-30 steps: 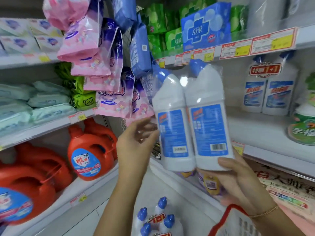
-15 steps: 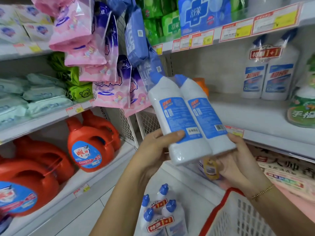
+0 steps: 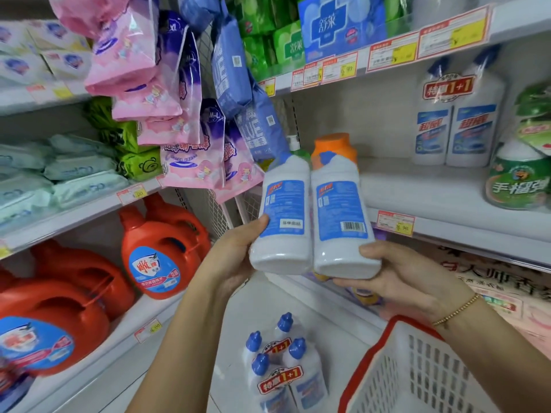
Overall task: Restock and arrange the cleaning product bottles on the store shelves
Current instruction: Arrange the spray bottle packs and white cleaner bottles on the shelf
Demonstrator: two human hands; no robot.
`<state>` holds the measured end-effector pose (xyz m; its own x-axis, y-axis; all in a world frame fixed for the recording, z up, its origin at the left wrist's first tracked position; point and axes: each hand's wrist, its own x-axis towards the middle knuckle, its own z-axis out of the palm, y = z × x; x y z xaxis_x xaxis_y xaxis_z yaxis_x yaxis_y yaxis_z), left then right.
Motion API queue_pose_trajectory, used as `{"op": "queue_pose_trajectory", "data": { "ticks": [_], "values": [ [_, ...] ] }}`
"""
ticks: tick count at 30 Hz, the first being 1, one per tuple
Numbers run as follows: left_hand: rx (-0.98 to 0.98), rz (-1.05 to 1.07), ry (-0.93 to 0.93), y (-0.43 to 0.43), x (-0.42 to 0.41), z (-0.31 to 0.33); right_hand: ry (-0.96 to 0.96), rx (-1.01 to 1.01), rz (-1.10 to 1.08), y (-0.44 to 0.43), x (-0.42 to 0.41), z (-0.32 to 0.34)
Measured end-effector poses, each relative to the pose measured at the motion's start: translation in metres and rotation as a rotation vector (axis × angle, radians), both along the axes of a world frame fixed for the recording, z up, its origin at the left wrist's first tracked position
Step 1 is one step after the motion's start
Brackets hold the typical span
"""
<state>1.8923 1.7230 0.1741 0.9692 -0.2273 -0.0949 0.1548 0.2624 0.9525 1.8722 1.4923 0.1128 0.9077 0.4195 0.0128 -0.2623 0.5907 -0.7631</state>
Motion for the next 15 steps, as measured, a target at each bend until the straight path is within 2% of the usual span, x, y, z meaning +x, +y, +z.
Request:
{"op": "queue_pose_trajectory", "data": {
  "ticks": [1,5,7,10,13,15],
  "values": [
    [0.116,0.037,-0.059,0.0,0.0,0.001,-0.042,-0.043,-0.006,0.003,-0.001,-0.003],
    [0.8,0.142,-0.438,-0.02,-0.012,0.011,-0.237,-0.177,-0.111,0.018,-0.008,-0.014],
    [0.995,0.11,-0.502,-0.044,-0.023,0.016,-0.349,-0.302,-0.235,0.029,-0.014,-0.016],
    [1.043,0.239,-0.54,-0.073,-0.03,0.018,-0.466,-0.583,-0.361,0.047,-0.015,-0.033],
    [0.917,0.437,-0.526,-0.079,-0.03,0.017,-0.426,-0.723,-0.442,0.065,-0.017,-0.054],
    [0.913,0.532,-0.488,-0.075,-0.029,0.018,-0.442,-0.826,-0.485,0.073,-0.02,-0.064]
  ]
}}
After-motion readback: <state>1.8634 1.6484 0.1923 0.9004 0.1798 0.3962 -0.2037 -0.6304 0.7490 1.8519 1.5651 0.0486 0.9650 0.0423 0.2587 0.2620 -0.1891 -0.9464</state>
